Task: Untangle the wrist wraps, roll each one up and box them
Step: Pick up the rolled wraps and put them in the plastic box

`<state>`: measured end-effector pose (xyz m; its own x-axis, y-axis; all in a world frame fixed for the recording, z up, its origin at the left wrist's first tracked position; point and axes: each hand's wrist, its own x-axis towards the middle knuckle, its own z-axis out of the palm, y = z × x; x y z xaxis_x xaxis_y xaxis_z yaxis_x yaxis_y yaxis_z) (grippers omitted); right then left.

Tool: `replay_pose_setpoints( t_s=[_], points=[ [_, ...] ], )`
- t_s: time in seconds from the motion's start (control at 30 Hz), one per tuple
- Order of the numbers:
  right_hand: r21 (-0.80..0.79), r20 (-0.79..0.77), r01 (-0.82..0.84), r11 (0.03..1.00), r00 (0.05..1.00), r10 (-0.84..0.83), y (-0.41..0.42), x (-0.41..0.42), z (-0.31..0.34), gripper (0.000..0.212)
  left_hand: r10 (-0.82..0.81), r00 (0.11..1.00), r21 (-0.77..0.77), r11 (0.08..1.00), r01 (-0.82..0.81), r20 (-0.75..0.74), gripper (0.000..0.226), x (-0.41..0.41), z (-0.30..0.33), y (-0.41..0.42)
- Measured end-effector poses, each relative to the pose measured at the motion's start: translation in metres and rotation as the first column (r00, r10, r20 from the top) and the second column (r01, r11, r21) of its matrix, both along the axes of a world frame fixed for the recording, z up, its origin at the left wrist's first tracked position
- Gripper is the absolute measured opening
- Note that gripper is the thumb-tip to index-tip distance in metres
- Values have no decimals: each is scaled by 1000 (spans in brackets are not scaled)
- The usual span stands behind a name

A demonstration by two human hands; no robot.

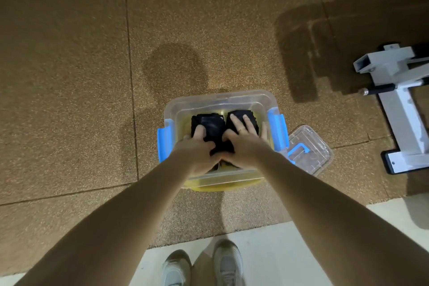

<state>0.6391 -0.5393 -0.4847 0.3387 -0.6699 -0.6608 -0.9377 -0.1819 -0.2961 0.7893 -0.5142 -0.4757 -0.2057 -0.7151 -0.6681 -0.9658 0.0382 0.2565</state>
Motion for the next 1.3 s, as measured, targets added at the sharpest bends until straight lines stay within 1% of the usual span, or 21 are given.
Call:
replay_pose_setpoints(
  t_s=[0.03,0.07,0.1,0.13,0.17,0.2,0.23,0.3,0.37,0.4,0.5,0.63,0.73,0.83,0.9,0.93,1.0,1.03,1.07,1.2,1.3],
  points=[
    [-64,85,110,992,991,-104,-2,-3,1,28,159,982,-34,986,-163,-102,37,-1,1,-3],
    [-145,171,264,954,956,-239,-4,-5,4,25,332,921,-90,930,-355,-203,32,-2,3,-6],
    [-207,220,420,884,900,-376,-6,-5,4,26,485,831,-127,838,-531,-274,32,-4,3,-9],
    [-227,204,523,821,850,-485,-9,-4,4,30,603,740,-115,747,-655,-298,36,-5,3,-13],
    [-209,123,566,798,824,-553,-12,-2,2,35,693,667,-60,680,-731,-272,45,-8,1,-16],
    [-171,34,579,797,812,-582,-14,1,0,40,742,636,7,652,-758,-212,56,-10,-3,-19],
    [-137,-32,581,802,807,-590,-16,3,-5,46,756,637,63,650,-757,-150,67,-13,-9,-22],
    [-102,-104,592,799,793,-601,-20,8,-11,60,737,670,104,676,-729,-94,79,-18,-19,-26],
    [-98,-142,610,786,773,-618,-22,13,-13,75,712,696,71,702,-709,-92,81,-19,-27,-27],
    [-105,-143,617,780,767,-626,-23,15,-14,77,701,707,51,713,-699,-95,81,-18,-28,-26],
    [-121,-152,600,791,776,-612,-31,17,-17,65,674,725,-2,732,-681,-143,77,-17,-28,-25],
    [-147,-93,537,831,829,-552,-37,15,-12,41,542,832,-127,823,-554,-115,79,-18,-21,-21],
    [-260,-59,385,885,909,-413,-29,13,-5,39,384,923,-210,903,-374,9,85,-20,-20,-20],
    [-349,-94,249,903,950,-298,-24,10,-6,40,314,947,-235,927,-291,63,85,-20,-22,-22],
    [-402,-132,117,908,974,-184,-28,7,-5,39,261,958,-270,937,-222,118,78,-17,-19,-24],
    [-427,-157,17,904,983,-93,-32,5,-5,39,204,967,-307,940,-150,154,70,-14,-18,-26],
    [-438,-190,-223,871,970,152,-36,1,-7,37,-6,977,-377,922,88,213,50,-8,-17,-28],
    [-419,-182,-307,855,951,252,-36,-3,-9,36,-120,964,-390,897,208,238,45,-3,-18,-30],
    [-391,-164,-336,857,942,294,-37,-7,-10,35,-178,949,-377,886,269,259,46,0,-19,-32],
    [-288,-109,-240,927,970,218,-40,-14,-1,39,-149,934,-318,913,257,325,64,-1,-19,-39],
    [-365,-97,-182,913,983,157,-34,-14,14,41,-107,940,-369,900,230,325,72,-3,-9,-26]
  ],
)
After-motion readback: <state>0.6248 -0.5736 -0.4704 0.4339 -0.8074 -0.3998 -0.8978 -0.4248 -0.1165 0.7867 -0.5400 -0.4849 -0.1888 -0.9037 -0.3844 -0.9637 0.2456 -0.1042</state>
